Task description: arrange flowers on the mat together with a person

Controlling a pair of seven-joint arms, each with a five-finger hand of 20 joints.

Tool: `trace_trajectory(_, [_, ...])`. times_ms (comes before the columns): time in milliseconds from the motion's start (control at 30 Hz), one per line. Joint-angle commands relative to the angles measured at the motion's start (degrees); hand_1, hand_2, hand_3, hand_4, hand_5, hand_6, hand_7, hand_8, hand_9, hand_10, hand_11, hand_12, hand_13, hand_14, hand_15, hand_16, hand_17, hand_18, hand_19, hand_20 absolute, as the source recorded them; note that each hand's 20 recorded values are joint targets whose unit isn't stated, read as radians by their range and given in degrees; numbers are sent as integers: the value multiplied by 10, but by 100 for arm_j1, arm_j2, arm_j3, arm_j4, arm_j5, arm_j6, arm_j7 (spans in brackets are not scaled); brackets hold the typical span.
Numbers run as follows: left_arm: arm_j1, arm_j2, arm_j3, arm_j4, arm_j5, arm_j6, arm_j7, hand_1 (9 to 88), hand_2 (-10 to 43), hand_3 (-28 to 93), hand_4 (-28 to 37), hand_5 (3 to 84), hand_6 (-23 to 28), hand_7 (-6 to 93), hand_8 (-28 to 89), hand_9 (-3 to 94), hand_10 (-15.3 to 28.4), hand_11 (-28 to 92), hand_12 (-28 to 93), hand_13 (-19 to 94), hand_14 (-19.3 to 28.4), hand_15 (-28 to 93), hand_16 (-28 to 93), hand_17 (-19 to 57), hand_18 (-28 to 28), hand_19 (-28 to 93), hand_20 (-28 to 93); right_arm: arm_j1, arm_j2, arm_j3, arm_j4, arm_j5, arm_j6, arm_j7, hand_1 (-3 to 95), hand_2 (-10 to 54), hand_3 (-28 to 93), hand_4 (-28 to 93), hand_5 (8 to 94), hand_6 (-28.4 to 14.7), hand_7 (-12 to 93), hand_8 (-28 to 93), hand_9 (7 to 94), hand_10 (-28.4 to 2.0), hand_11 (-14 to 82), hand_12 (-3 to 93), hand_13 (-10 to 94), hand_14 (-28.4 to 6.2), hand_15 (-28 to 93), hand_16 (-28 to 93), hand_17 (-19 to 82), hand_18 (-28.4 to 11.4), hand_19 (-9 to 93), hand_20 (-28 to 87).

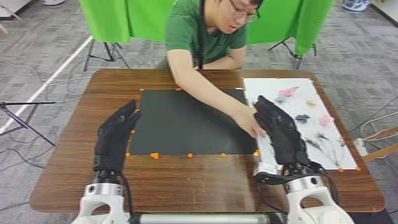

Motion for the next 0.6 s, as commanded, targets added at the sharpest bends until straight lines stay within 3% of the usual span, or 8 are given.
trace_trajectory(33, [141, -64, -2, -1, 100, -112, -118, 297, -52, 641, -177, 448, 27, 128, -65, 353, 113, 96, 125, 307, 155, 77, 7, 78, 106, 57, 186, -47, -24, 18, -67, -161, 70, 165, 87, -95, 723, -207, 324, -77, 57, -84, 308, -150, 12, 70, 206, -101, 39, 52, 126, -79, -2, 194])
trace_trajectory(167, [178, -25, 33, -9, 44, 5, -38, 296, -51, 640, -177, 450, 27, 130, -64, 358, 115, 101, 126, 308, 156, 77, 8, 77, 107, 58, 185, -41, -6, 69, -93, -221, -69, 284, 87, -95, 721, -207, 323, -76, 56, -84, 309, -150, 13, 70, 207, -102, 40, 52, 125, -81, -1, 194])
trace_trajectory(300, [106, -98, 101, 46, 59, -135, -38, 297, -51, 642, -176, 453, 27, 133, -65, 361, 115, 103, 126, 309, 155, 79, 9, 77, 107, 58, 184, -27, 18, 131, -116, -250, -25, 302, 85, -95, 718, -206, 319, -79, 48, -84, 306, -151, 11, 69, 207, -103, 41, 52, 125, -84, -1, 194])
trace_trajectory(400, [47, -89, 107, 64, 126, -236, -25, 298, -50, 640, -178, 455, 27, 136, -66, 362, 115, 104, 126, 310, 154, 81, 10, 77, 107, 58, 184, 91, 20, 135, -88, -298, 8, 244, 84, -95, 718, -203, 320, -83, 45, -82, 305, -150, 11, 69, 207, -103, 41, 52, 125, -85, -1, 193])
trace_trajectory(467, [96, -60, 84, 34, 147, -188, -27, 298, -50, 641, -178, 455, 28, 137, -66, 362, 116, 105, 126, 310, 152, 81, 10, 77, 107, 59, 184, 111, 39, 129, -93, -304, -48, 267, 83, -95, 716, -202, 321, -86, 43, -82, 304, -150, 11, 70, 207, -103, 41, 52, 125, -86, -1, 193])
trace_trajectory(600, [199, -69, 36, 0, 42, -83, -26, 298, -49, 642, -178, 459, 28, 140, -67, 364, 115, 107, 126, 310, 150, 80, 10, 77, 106, 56, 182, 12, 5, 135, -139, -325, -117, 342, 84, -95, 713, -202, 321, -87, 41, -81, 302, -151, 11, 70, 207, -102, 41, 52, 125, -87, -1, 193])
